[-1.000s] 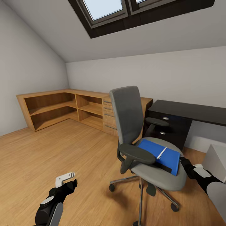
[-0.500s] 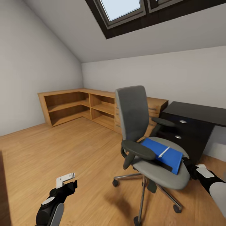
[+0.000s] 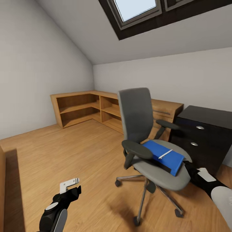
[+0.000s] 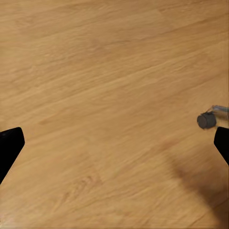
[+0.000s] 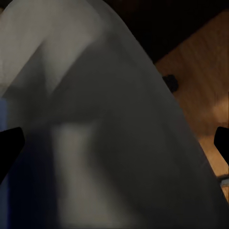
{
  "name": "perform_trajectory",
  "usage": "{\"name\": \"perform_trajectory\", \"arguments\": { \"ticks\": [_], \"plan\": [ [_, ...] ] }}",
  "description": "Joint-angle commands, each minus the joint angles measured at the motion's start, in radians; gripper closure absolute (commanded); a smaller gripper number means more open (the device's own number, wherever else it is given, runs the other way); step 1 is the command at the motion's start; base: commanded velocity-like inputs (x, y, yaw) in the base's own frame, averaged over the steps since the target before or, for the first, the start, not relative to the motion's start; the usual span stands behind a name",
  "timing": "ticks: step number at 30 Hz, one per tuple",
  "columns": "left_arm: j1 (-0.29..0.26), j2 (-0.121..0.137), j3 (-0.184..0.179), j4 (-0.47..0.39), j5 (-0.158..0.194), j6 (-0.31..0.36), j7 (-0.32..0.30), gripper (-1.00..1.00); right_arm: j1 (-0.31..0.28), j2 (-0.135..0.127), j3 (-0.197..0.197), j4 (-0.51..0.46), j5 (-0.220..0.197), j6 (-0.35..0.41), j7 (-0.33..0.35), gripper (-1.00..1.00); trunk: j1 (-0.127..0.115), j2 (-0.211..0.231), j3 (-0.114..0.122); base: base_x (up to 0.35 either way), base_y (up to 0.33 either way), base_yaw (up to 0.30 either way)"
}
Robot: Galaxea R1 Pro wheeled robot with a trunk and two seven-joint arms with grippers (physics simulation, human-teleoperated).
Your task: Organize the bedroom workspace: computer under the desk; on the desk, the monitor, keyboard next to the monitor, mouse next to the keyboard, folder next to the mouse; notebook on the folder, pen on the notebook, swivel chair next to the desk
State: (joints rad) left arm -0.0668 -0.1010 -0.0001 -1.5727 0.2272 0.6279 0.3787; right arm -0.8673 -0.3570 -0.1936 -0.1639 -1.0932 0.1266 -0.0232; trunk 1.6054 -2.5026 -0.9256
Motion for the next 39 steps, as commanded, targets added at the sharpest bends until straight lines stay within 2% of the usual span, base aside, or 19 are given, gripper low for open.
{"name": "perform_trajectory", "arguments": {
  "ticks": [1, 17, 22, 32, 39],
  "plan": [
    [-0.001, 0.0, -0.003, -0.001, 0.011, 0.003, 0.008, -1.0, 0.001, 0.016, 0.01, 0.008, -0.007, 0.007, -0.004, -1.0, 0.0, 0.0, -0.001, 0.0, 0.0, 0.006],
    [-0.001, 0.0, -0.011, 0.0, 0.011, 0.003, 0.008, -1.0, 0.001, 0.018, 0.01, 0.007, -0.007, 0.005, -0.004, -1.0, 0.0, 0.0, -0.001, 0.0, 0.0, 0.0],
    [-0.001, 0.001, -0.011, 0.0, 0.011, 0.004, 0.008, -1.0, 0.001, 0.018, 0.008, 0.007, -0.007, 0.005, -0.004, -1.0, 0.0, 0.0, -0.001, -0.188, 0.0, 0.0],
    [-0.001, 0.001, -0.011, 0.0, 0.011, 0.004, 0.008, -1.0, 0.001, 0.019, 0.01, 0.009, -0.01, 0.005, -0.003, -1.0, 0.0, 0.0, -0.001, -0.024, 0.0, 0.0],
    [-0.001, 0.001, -0.011, 0.0, 0.011, 0.004, 0.008, -1.0, 0.001, 0.019, 0.009, 0.009, -0.01, 0.005, -0.003, -1.0, 0.0, 0.0, -0.001, -0.251, 0.0, 0.0]
  ]
}}
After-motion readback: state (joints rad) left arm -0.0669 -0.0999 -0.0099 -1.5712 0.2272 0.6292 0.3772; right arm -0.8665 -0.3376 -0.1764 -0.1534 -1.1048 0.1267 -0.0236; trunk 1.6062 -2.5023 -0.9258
